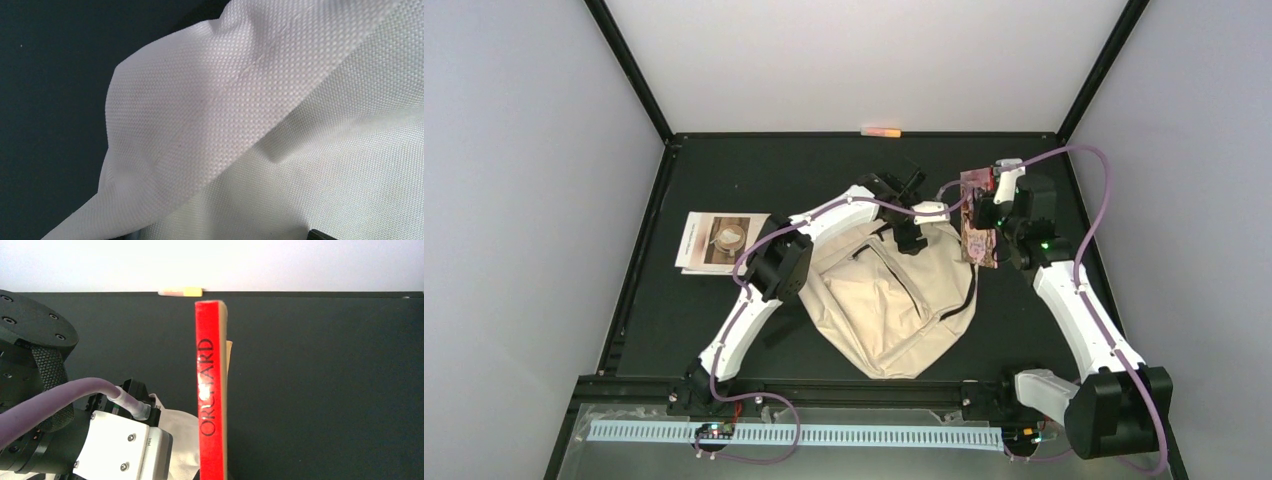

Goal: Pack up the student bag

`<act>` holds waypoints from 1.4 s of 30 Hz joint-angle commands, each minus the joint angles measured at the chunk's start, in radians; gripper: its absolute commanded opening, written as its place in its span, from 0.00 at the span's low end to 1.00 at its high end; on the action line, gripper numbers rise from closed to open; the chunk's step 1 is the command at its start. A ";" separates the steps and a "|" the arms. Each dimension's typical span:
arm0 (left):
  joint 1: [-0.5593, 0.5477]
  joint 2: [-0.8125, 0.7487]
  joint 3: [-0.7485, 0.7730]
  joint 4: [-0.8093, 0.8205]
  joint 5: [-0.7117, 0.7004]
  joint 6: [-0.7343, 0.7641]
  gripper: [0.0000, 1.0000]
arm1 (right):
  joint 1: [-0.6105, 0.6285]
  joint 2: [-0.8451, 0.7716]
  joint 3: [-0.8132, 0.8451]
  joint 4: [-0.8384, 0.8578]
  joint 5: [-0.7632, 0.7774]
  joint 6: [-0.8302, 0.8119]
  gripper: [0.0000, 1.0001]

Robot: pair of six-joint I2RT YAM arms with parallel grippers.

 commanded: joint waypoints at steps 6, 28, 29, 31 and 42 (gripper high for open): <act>0.004 0.040 -0.005 -0.089 0.055 -0.010 0.89 | -0.005 -0.016 0.011 0.054 -0.086 0.009 0.01; 0.068 -0.431 -0.513 0.034 0.104 -0.065 0.02 | -0.004 -0.083 -0.024 0.097 -0.354 0.035 0.01; 0.074 -0.474 -0.545 0.040 0.110 -0.061 0.02 | -0.003 -0.081 -0.030 0.125 -0.374 0.049 0.01; 0.076 -0.556 -0.605 0.047 0.127 -0.044 0.02 | 0.003 -0.070 -0.053 0.202 -0.417 0.097 0.01; 0.076 -0.773 -0.733 0.029 0.216 0.012 0.02 | 0.050 0.116 0.072 0.475 -0.500 0.116 0.01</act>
